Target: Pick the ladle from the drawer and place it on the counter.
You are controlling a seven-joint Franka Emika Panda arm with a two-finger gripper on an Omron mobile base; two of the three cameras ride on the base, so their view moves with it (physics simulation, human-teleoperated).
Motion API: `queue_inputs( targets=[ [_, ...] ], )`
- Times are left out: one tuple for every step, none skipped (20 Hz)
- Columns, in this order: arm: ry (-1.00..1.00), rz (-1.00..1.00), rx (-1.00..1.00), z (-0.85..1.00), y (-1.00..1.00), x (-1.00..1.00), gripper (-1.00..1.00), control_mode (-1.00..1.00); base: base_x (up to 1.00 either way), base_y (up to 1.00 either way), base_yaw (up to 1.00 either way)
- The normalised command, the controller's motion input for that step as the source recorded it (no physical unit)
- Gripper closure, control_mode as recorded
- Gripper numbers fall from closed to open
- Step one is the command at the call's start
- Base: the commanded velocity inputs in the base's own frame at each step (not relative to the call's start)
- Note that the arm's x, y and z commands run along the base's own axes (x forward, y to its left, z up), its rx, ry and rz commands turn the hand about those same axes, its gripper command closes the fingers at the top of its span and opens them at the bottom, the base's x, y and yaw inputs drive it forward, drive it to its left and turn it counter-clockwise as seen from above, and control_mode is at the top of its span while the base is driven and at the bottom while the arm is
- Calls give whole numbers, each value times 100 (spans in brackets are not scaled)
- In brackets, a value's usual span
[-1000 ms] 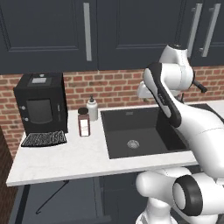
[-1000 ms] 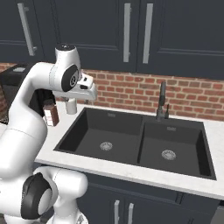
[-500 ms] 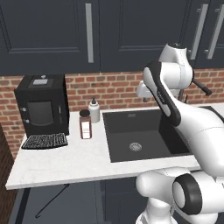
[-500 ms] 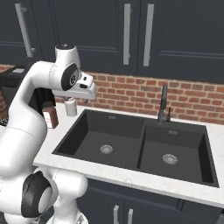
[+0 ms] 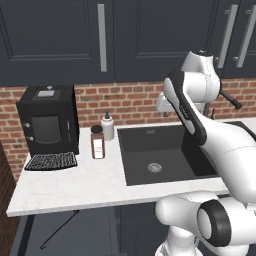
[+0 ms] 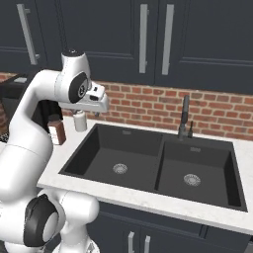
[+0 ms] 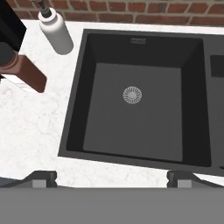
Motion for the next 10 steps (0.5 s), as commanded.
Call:
queue_inputs(
  targets=[
    [0, 0, 0, 0, 0, 0, -100, 100, 0, 0, 0],
    [0, 0, 0, 0, 0, 0, -100, 100, 0, 0, 0],
    [0, 0, 0, 0, 0, 0, -100, 100, 0, 0, 0],
    [0, 0, 0, 0, 0, 0, -100, 100, 0, 0, 0],
    [0, 0, 0, 0, 0, 0, -100, 100, 0, 0, 0],
    [0, 0, 0, 0, 0, 0, -100, -100, 0, 0, 0],
    [0, 0, 0, -11, 2, -9, -100, -100, 0, 0, 0],
    [0, 0, 0, -14, 18, -12, -100, -100, 0, 0, 0],
    [0, 0, 0, -11, 32, -14, -100, -100, 0, 0, 0],
    [0, 0, -2, -16, 82, -7, -100, -100, 0, 0, 0]
  ],
)
